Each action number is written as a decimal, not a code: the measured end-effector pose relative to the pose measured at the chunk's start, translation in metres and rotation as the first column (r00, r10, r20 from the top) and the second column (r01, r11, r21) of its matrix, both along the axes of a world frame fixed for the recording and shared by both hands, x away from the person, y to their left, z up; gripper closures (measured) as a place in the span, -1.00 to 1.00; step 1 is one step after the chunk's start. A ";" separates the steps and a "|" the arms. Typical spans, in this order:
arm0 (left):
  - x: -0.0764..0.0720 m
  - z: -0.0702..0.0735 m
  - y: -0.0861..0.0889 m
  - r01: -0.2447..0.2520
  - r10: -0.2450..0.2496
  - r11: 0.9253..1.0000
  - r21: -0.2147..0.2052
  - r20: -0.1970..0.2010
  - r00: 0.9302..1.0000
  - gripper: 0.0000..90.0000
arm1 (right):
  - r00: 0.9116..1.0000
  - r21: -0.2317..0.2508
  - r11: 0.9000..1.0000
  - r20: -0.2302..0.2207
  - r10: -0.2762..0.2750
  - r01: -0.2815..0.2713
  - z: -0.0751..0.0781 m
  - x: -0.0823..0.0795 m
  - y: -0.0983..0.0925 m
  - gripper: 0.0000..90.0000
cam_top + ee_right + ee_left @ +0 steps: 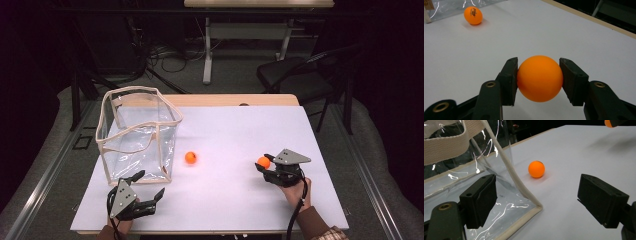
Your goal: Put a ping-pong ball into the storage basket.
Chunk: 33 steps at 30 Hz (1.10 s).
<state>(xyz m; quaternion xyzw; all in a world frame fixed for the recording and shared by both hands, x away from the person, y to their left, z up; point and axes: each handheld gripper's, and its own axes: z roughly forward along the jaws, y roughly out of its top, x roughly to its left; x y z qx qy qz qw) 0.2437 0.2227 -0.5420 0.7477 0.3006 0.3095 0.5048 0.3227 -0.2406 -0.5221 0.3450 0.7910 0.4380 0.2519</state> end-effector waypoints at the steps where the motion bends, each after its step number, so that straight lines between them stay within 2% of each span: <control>1: 0.000 0.000 0.000 0.001 -0.001 1.000 -0.001 -0.001 1.000 -0.65 | 1.000 0.001 1.000 0.004 0.004 -0.004 0.001 0.000 0.001 0.13; 10: 0.000 0.000 0.000 -0.002 0.002 1.000 -0.002 0.003 1.000 -0.65 | 0.999 0.019 0.999 0.017 0.027 -0.028 0.007 0.005 0.014 0.13; 33: 0.000 0.000 0.000 -0.002 0.002 1.000 -0.010 0.004 1.000 -0.65 | 0.994 0.014 0.995 0.043 0.101 -0.102 0.014 0.016 0.050 0.13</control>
